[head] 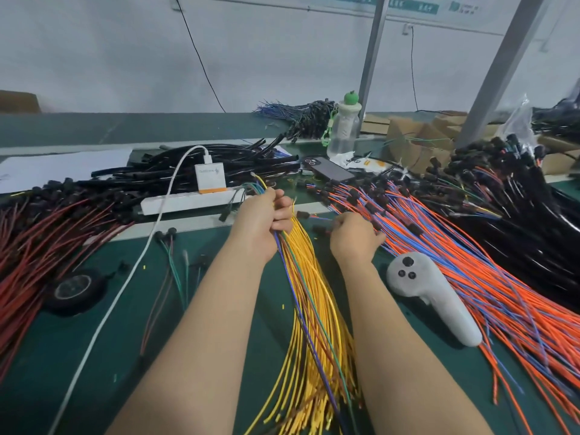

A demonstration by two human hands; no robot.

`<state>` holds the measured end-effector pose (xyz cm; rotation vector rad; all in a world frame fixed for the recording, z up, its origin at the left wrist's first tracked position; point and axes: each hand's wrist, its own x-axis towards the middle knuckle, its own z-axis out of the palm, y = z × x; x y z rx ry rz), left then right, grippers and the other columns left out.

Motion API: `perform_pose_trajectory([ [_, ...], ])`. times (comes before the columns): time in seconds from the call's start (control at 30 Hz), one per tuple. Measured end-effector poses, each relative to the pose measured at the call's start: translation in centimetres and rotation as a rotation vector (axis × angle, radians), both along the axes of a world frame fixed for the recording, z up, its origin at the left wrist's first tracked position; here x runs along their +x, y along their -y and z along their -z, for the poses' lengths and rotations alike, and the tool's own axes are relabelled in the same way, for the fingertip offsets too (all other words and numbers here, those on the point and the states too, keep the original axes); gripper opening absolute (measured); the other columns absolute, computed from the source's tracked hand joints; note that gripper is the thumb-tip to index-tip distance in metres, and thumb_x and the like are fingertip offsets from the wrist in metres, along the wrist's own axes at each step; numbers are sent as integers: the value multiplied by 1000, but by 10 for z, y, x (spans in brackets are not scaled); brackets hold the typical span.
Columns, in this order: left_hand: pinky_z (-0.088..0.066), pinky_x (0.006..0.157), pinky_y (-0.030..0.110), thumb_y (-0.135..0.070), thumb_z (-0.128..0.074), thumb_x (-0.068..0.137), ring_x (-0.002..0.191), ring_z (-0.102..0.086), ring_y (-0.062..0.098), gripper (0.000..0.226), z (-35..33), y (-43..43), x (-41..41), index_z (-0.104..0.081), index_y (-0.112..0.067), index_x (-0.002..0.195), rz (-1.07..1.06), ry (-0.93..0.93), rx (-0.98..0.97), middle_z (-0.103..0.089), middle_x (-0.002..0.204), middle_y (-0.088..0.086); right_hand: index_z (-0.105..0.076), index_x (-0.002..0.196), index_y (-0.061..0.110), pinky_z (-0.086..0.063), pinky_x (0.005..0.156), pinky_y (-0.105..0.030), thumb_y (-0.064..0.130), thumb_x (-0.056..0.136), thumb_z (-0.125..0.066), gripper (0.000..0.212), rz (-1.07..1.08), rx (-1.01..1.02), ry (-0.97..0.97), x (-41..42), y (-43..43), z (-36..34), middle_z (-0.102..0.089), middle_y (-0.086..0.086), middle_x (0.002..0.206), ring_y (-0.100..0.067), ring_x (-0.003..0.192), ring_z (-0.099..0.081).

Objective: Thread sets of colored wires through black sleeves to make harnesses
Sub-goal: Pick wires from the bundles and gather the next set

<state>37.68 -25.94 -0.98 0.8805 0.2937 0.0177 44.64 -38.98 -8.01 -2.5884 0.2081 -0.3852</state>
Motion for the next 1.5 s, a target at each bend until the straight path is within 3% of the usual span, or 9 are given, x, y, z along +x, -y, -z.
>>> perform_pose_trajectory([
  [0.23,-51,49,21,-9,-34,102,54,-57,10,20,5,1,2,-46,-8,86,-163,27,96,-64,80,11,-65,112,12,-44,81,-38,17,98,-48,23,-264,313,330,-21,-32,-54,-70,-15,100,-35,96,-62],
  [0.47,-46,56,22,-16,-35,103,66,-57,12,26,-9,-16,-3,-55,-16,87,-321,110,78,-60,77,-1,-69,113,19,-48,85,-35,13,94,-48,29,-620,-67,179,-48,-86,-101,-69,-14,105,-32,103,-60],
  [0.67,-43,48,20,-4,-37,98,44,-54,11,28,-40,-54,-18,-49,-12,73,-480,117,26,-56,57,3,-62,123,12,-38,78,-11,1,93,-43,37,-911,191,301,-84,-97,-108,-69,-4,111,-15,94,-59],
  [0.77,-46,52,22,-6,-36,98,51,-58,13,27,-47,-58,-28,-49,-11,75,-471,191,154,-59,69,6,-55,117,8,-44,70,-14,2,94,-47,25,-831,349,345,-93,-104,-104,-65,4,88,-8,72,-57],
  [0.9,-47,63,25,-12,-34,102,70,-59,12,27,-37,-57,-46,-55,-17,85,-354,220,313,-62,81,0,-52,105,5,-45,76,-41,17,95,-52,15,-617,344,294,-98,-129,-115,-67,-15,98,-34,91,-60],
  [1.07,-47,49,20,-11,-30,103,60,-57,10,31,-40,-82,-62,-50,-14,78,-422,212,108,-59,72,1,-65,103,13,-47,82,-32,11,91,-56,15,-775,319,172,-124,-136,-117,-68,-5,98,-23,89,-61],
  [1.2,-51,65,30,-16,-24,105,71,-63,11,31,-50,-115,-73,-41,-15,79,-473,238,-54,-62,78,2,-59,82,18,-40,61,-25,15,92,-59,10,-854,269,13,-138,-113,-99,-60,5,70,-7,57,-50],
  [1.4,-46,50,21,-15,-26,104,53,-63,9,27,-49,-94,-81,-41,-15,81,-299,184,296,-68,82,6,-75,86,11,-31,64,-26,13,91,-59,16,-715,273,278,-143,-138,-107,-70,-4,79,-22,73,-52],
  [1.5,-53,58,27,-14,-25,104,61,-63,18,27,-55,-98,-81,-39,-13,81,-322,226,358,-65,84,12,-73,91,16,-33,58,-15,23,95,-56,19,-719,294,271,-143,-137,-111,-55,15,64,-7,66,-42],
])
